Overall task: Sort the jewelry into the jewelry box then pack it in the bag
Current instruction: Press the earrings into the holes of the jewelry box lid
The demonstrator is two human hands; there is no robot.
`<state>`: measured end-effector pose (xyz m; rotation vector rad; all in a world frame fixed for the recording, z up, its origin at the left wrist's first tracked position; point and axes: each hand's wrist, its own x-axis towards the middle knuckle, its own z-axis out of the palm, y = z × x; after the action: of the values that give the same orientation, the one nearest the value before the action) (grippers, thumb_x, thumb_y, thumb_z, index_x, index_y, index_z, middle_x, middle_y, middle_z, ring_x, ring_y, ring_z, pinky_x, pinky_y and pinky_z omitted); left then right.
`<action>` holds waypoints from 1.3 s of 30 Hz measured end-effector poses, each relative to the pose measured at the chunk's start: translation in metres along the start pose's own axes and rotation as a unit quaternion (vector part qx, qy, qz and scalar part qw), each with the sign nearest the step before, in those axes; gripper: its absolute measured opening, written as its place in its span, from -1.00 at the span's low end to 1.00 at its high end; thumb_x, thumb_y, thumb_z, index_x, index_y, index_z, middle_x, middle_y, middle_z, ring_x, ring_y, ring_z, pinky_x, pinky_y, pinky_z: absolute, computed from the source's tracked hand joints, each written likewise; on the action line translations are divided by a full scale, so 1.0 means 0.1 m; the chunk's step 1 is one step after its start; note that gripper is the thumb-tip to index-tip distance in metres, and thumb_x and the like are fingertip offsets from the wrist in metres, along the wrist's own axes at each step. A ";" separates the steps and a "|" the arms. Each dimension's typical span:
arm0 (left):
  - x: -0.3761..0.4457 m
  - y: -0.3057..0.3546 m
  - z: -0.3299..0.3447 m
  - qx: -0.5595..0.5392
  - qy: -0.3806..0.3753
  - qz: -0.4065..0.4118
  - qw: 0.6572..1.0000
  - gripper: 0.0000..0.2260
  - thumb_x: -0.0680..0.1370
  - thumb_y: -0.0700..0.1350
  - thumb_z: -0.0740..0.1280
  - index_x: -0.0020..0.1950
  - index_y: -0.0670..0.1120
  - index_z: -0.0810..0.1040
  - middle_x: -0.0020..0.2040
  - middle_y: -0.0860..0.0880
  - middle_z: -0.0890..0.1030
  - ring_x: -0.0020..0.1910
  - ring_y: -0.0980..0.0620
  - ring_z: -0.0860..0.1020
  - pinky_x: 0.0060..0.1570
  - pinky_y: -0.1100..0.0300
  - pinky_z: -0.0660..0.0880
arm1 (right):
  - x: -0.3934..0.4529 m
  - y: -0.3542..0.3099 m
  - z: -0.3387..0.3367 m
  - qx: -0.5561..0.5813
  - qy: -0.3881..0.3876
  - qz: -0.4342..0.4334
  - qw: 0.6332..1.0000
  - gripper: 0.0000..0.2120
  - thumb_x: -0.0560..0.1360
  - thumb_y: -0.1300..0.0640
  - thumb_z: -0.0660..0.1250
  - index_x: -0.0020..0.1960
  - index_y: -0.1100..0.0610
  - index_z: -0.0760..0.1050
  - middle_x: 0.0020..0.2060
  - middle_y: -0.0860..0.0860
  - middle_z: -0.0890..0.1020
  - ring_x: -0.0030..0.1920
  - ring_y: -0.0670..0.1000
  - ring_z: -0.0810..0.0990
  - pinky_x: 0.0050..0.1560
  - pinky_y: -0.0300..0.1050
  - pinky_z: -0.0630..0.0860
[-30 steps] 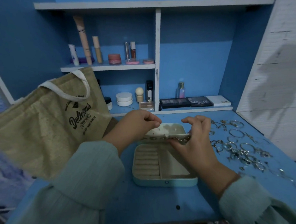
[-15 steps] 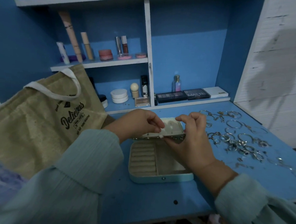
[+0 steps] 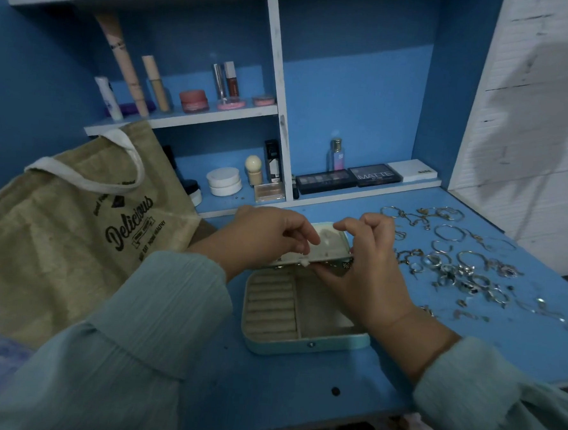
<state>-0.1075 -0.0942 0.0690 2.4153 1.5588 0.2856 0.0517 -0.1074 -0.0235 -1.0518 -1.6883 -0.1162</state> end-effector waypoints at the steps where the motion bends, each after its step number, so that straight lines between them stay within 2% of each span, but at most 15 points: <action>1: 0.01 0.00 0.00 0.030 0.003 0.011 0.999 -0.84 0.53 -0.04 0.33 -0.10 0.26 0.47 -0.28 0.35 0.52 -0.03 0.37 0.50 0.32 0.14 0.21 | 0.00 0.00 0.00 0.002 -0.001 0.000 1.000 -0.33 0.16 0.09 0.62 0.10 0.01 0.29 0.02 -0.01 0.23 -0.21 0.06 0.45 -0.27 -0.01 0.58; 3: 0.03 0.01 0.00 0.069 0.003 0.028 0.997 -0.83 0.55 -0.04 0.31 -0.04 0.27 0.46 -0.28 0.35 0.50 0.01 0.35 0.48 0.36 0.05 0.13 | 0.00 0.00 0.00 0.005 -0.003 0.001 1.000 -0.33 0.16 0.10 0.62 0.10 0.01 0.28 0.01 -0.02 0.22 -0.20 0.08 0.47 -0.27 0.01 0.59; 5: 0.04 0.00 -0.01 0.084 0.002 0.036 0.996 -0.83 0.56 -0.05 0.29 0.04 0.25 0.49 -0.25 0.34 0.51 0.00 0.35 0.45 0.33 0.06 0.07 | 0.00 -0.01 -0.01 0.005 -0.004 0.002 1.000 -0.33 0.16 0.10 0.62 0.10 0.02 0.28 0.01 -0.03 0.22 -0.20 0.06 0.46 -0.26 -0.01 0.59; 8: 0.05 0.01 -0.02 0.098 -0.002 0.045 0.994 -0.81 0.57 -0.05 0.27 0.11 0.22 0.50 -0.17 0.30 0.55 0.00 0.34 0.43 0.20 0.13 0.02 | 0.00 -0.01 -0.01 0.003 -0.003 0.001 1.000 -0.33 0.16 0.10 0.62 0.10 0.02 0.28 0.02 -0.01 0.22 -0.22 0.05 0.46 -0.29 -0.02 0.59; 10: 0.05 0.00 -0.04 0.110 -0.003 0.048 0.993 -0.80 0.56 -0.05 0.27 0.12 0.22 0.51 -0.11 0.28 0.59 0.01 0.33 0.43 0.04 0.20 0.00 | 0.01 -0.01 -0.01 0.004 -0.002 0.001 1.000 -0.33 0.16 0.10 0.62 0.10 0.02 0.28 0.02 -0.01 0.22 -0.22 0.05 0.46 -0.29 -0.01 0.59; 13: 0.06 -0.01 -0.03 0.149 -0.012 0.057 0.987 -0.80 0.56 -0.02 0.28 0.12 0.24 0.52 -0.16 0.29 0.57 -0.10 0.39 0.37 -0.15 0.21 -0.03 | 0.01 -0.01 -0.01 0.005 0.000 0.001 1.000 -0.33 0.16 0.11 0.62 0.10 0.02 0.28 0.02 -0.02 0.22 -0.21 0.04 0.45 -0.28 -0.02 0.59; 16: 0.06 -0.01 -0.02 0.157 -0.011 0.068 0.985 -0.80 0.56 -0.03 0.28 0.12 0.24 0.52 -0.17 0.30 0.56 -0.18 0.42 0.34 -0.15 0.23 -0.03 | 0.01 -0.01 -0.01 0.006 -0.001 0.003 1.000 -0.33 0.16 0.12 0.62 0.10 0.01 0.28 0.02 -0.01 0.22 -0.20 0.04 0.45 -0.27 0.00 0.60; 20: 0.06 0.00 -0.03 0.140 0.007 0.074 0.987 -0.79 0.57 -0.06 0.27 0.14 0.21 0.51 -0.06 0.27 0.61 -0.06 0.36 0.36 -0.14 0.24 -0.02 | 0.01 -0.02 -0.01 0.007 0.002 -0.001 1.000 -0.33 0.15 0.11 0.62 0.09 0.02 0.28 0.01 -0.01 0.22 -0.19 0.10 0.49 -0.28 0.00 0.60; 27: 0.09 0.00 -0.01 0.180 -0.011 0.079 0.980 -0.78 0.56 -0.01 0.26 0.16 0.25 0.51 -0.17 0.32 0.54 -0.22 0.43 0.29 -0.14 0.23 -0.04 | 0.01 -0.02 -0.01 0.009 0.003 -0.001 1.000 -0.33 0.15 0.13 0.61 0.10 0.02 0.28 0.01 -0.02 0.22 -0.17 0.12 0.49 -0.27 0.01 0.60; 30: 0.09 0.00 -0.05 0.189 -0.001 0.078 0.979 -0.77 0.57 -0.02 0.26 0.18 0.25 0.50 -0.07 0.31 0.58 -0.15 0.36 0.30 -0.13 0.23 -0.04 | 0.01 -0.02 -0.01 0.005 0.003 -0.001 1.000 -0.33 0.16 0.12 0.61 0.10 0.02 0.28 0.01 -0.02 0.23 -0.17 0.11 0.49 -0.28 -0.01 0.59; 35: 0.08 -0.01 -0.03 0.213 -0.002 0.092 0.973 -0.76 0.57 -0.01 0.25 0.19 0.26 0.50 -0.02 0.29 0.61 -0.10 0.36 0.32 -0.12 0.27 -0.07 | 0.00 -0.02 -0.02 0.002 0.002 0.003 1.000 -0.32 0.15 0.13 0.62 0.11 0.01 0.28 0.02 -0.02 0.22 -0.15 0.15 0.52 -0.25 -0.03 0.59; 39: 0.08 -0.01 -0.02 0.214 0.003 0.095 0.972 -0.76 0.57 -0.01 0.25 0.20 0.26 0.49 -0.01 0.29 0.60 -0.09 0.37 0.31 -0.11 0.28 -0.07 | 0.00 -0.02 -0.01 0.003 0.000 0.004 1.000 -0.32 0.16 0.12 0.62 0.11 0.01 0.27 0.02 -0.01 0.22 -0.18 0.06 0.46 -0.26 -0.05 0.58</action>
<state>-0.1059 -0.0863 0.0712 2.8995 1.5194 -0.0146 0.0516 -0.1092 -0.0221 -1.0545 -1.6829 -0.1059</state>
